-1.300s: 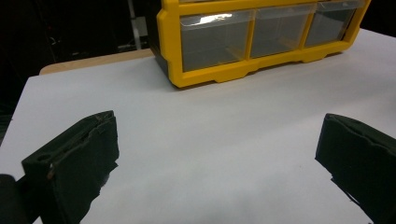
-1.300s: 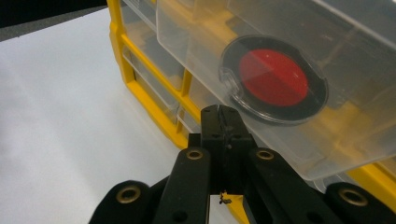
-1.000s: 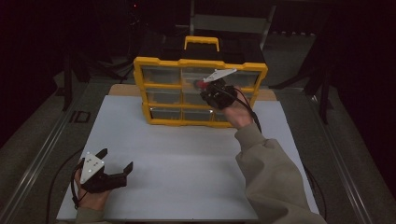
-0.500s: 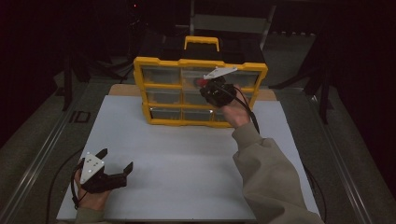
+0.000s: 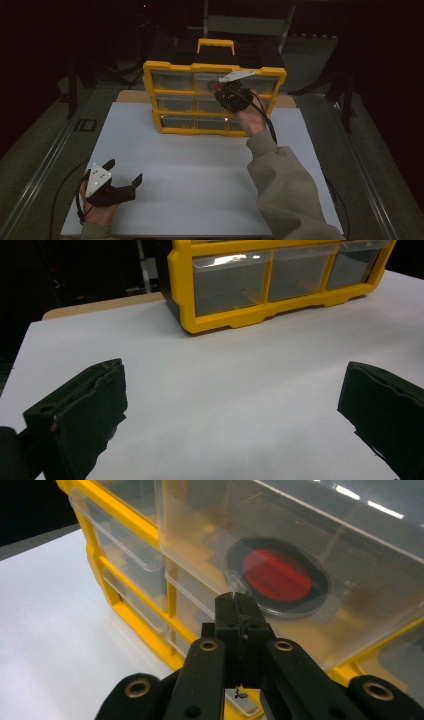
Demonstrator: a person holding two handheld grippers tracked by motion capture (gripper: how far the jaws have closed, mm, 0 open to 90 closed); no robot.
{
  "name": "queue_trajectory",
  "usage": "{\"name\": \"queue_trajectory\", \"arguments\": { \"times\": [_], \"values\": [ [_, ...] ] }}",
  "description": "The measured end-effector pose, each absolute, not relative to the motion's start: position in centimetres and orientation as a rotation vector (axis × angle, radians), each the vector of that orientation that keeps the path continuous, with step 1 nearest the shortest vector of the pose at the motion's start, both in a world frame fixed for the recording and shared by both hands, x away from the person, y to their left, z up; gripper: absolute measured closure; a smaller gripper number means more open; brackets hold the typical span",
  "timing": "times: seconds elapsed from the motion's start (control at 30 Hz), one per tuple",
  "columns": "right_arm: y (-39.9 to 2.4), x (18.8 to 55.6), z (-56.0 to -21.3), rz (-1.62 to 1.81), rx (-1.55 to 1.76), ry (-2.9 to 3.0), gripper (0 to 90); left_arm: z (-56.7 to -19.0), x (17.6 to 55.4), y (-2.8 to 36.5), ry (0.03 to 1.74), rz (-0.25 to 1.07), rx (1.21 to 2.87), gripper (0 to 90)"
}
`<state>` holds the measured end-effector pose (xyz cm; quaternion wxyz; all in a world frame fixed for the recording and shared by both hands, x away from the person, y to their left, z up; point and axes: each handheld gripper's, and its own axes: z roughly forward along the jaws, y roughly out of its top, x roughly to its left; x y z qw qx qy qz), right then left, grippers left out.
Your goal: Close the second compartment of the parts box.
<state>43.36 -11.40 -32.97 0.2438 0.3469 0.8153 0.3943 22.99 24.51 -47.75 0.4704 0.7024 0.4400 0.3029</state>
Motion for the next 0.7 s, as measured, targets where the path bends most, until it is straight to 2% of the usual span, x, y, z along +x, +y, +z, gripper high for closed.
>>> {"name": "queue_trajectory", "arguments": {
  "times": [0.7],
  "values": [
    [-11.60,44.36,-33.10,1.080,0.993,2.183,90.0,-47.80,23.02,24.48,1.080,0.741,1.726,0.0]
  ]
}}
